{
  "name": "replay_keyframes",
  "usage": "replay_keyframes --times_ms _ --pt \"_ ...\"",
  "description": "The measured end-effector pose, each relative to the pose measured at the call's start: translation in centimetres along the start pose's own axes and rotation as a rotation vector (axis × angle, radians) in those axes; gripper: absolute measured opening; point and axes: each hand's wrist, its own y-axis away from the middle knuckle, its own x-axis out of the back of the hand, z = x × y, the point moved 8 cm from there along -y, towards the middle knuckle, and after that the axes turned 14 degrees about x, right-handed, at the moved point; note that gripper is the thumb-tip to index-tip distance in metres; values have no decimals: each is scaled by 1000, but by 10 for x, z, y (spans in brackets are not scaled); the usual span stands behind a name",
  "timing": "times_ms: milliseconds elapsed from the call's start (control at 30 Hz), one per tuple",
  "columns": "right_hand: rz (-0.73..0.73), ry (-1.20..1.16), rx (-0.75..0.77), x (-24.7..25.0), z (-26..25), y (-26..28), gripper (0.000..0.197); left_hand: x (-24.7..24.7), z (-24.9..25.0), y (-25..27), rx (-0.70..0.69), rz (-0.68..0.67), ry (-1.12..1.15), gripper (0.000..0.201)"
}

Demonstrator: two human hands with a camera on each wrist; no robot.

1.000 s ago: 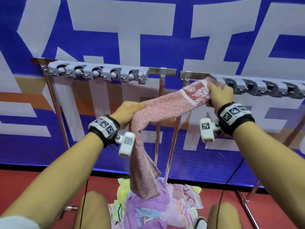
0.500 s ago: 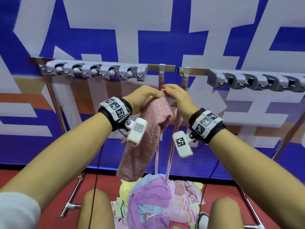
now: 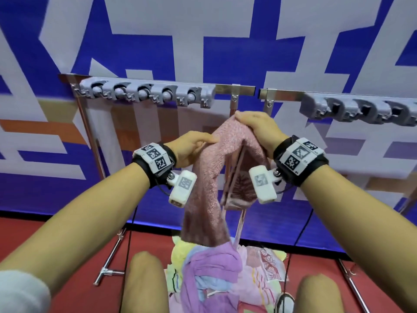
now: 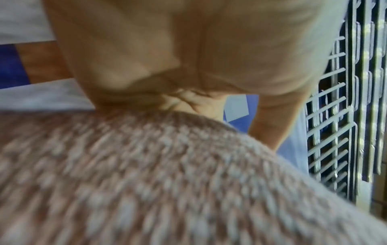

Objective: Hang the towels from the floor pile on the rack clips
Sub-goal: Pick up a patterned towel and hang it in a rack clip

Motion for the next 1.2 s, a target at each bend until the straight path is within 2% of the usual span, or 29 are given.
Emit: replay_keyframes --times_ms 67,167,267,333,433,500,533,567,667,733,800,900,1000,1033,1133,1200 --pt "89 -68 -52 18 8 -2 17 7 1 -1 34 -2 77 19" --pt "126 -154 -218 26 30 7 12 10 17 0 -21 8 215 26" --pt "-49 -147 -317 2 40 16 9 0 34 -3 -60 -11 200 23" --pt "-186 -188 -364 -23 39 19 19 -6 39 -5 -63 -23 146 25" --pt "-199 -333 -366 -37 33 11 25 -7 42 -6 -60 -17 96 20" --pt "-217 -415 -368 -43 28 5 38 1 41 -8 -65 32 79 34" --pt "-237 -410 -359 -45 27 2 37 6 42 -9 -85 64 71 44" --pt "-263 -375 -346 -48 24 -1 31 9 44 -10 -124 88 46 47" --pt "-266 -253 -308 -53 23 -10 21 15 57 -8 -275 204 -120 7" --pt "-229 -250 -284 -53 23 -16 8 23 60 -12 -328 269 -212 14" --pt "-183 -279 -254 -52 22 -23 10 35 63 -11 -388 378 -267 12" --pt "-87 -248 -251 -43 24 -32 12 61 52 -4 -404 498 -96 13" --pt "-4 -225 -264 -36 29 -47 30 70 38 -1 -432 466 -3 11" --pt "19 -228 -262 -36 30 -51 31 66 36 2 -444 433 -8 14" --pt "96 -244 -250 -37 32 -63 29 51 38 9 -559 325 -72 56" --pt "129 -250 -246 -38 34 -69 28 51 40 9 -573 337 -100 71"
